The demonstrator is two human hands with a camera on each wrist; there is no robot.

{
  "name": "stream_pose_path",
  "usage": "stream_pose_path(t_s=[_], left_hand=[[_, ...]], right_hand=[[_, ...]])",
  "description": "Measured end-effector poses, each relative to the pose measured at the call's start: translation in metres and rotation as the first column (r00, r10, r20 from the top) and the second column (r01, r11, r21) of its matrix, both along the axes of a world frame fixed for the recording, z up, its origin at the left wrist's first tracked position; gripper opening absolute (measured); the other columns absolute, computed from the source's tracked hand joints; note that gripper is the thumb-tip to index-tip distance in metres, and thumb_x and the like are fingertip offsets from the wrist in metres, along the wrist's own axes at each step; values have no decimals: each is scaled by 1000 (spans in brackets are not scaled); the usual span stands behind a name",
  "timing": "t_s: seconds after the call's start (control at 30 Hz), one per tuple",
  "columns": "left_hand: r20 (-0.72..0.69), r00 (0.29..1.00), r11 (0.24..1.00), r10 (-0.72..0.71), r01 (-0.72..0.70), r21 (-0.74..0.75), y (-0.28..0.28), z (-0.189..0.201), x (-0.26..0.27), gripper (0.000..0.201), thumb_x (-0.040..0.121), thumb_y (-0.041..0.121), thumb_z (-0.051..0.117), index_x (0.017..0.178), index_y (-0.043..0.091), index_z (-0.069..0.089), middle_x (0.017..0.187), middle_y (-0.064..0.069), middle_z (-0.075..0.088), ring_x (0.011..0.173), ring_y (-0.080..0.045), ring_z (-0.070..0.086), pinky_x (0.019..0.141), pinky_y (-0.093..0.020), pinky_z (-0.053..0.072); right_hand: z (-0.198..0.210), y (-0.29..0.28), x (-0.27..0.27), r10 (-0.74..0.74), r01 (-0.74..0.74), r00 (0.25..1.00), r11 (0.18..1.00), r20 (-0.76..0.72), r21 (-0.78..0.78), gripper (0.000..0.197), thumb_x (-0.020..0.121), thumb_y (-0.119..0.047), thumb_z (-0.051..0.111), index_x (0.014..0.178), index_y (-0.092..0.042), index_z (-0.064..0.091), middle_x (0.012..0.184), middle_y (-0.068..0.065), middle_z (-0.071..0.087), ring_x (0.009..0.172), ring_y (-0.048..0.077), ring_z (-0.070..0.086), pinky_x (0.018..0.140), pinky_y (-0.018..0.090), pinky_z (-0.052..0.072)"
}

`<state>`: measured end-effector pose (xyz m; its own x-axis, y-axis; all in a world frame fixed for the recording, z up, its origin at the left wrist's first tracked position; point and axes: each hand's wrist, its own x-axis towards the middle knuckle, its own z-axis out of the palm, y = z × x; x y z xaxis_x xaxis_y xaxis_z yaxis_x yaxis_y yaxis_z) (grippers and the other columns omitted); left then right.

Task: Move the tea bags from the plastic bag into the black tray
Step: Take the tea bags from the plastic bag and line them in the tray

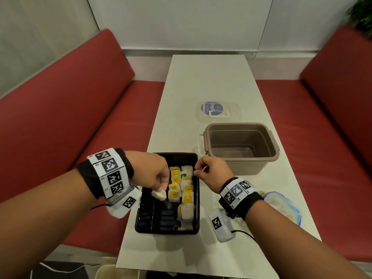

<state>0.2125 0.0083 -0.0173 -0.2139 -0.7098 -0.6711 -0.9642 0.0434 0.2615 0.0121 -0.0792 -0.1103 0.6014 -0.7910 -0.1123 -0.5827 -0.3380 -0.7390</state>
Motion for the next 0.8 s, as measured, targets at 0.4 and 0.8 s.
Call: stream_pose_path(t_s=[0.4, 0.8], left_hand=[[144, 988, 997, 56, -63, 44, -15, -49, -20, 13, 86, 16, 66, 95, 17, 75, 64, 11, 63, 58, -5, 60, 61, -18, 50], [297, 950, 983, -100, 49, 175, -41, -79, -56, 27, 94, 12, 59, 120, 11, 67, 115, -4, 70, 49, 2, 43, 41, -7, 33]], right_hand=[[-15, 4, 4, 41, -11, 984, 986, -171, 169, 44, 87, -21, 70, 123, -19, 45, 95, 1, 69, 84, 19, 66, 75, 31, 53], [-22, 1, 0, 19, 9, 993, 969, -112, 246, 41, 87, -17, 69, 119, -18, 44, 85, 5, 72, 73, 19, 68, 75, 38, 58]])
